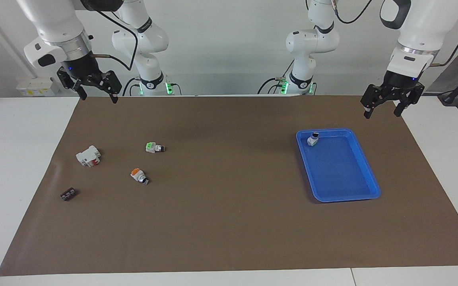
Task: Turn and place switch with both arms
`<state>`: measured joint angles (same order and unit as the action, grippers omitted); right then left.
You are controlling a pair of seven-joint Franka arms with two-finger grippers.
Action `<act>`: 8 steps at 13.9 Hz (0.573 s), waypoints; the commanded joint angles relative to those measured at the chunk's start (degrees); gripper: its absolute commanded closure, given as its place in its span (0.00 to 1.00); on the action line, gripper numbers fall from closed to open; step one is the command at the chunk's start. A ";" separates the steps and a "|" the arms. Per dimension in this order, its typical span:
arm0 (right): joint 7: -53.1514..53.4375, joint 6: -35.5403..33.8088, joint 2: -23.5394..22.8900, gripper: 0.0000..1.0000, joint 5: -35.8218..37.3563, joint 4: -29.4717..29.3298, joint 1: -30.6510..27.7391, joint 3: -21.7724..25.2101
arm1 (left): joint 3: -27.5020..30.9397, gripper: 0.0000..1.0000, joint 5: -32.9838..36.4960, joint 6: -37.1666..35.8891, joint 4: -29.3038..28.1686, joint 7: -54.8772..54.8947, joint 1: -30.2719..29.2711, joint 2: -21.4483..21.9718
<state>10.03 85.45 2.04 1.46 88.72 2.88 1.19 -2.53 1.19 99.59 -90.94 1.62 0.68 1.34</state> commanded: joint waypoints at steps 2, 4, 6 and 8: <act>0.17 -0.11 1.21 0.00 -0.94 0.76 -0.42 -0.05 | 3.23 0.00 1.18 -8.77 3.40 3.56 4.50 0.41; 0.00 -0.02 1.30 0.00 -0.85 0.84 -0.33 0.04 | 3.23 0.00 1.18 -10.90 0.08 3.39 3.99 2.52; -1.23 -0.20 1.82 0.00 -0.85 1.54 -0.16 0.48 | 3.14 0.00 0.57 -9.86 -2.57 3.04 2.93 3.93; -1.68 -0.11 1.82 0.00 -0.85 1.55 1.07 1.53 | 3.14 0.00 0.57 -10.03 -3.28 2.86 2.49 4.20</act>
<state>9.57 85.45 2.47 1.46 88.81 3.03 1.64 0.28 1.20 89.57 -91.51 3.93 3.37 3.49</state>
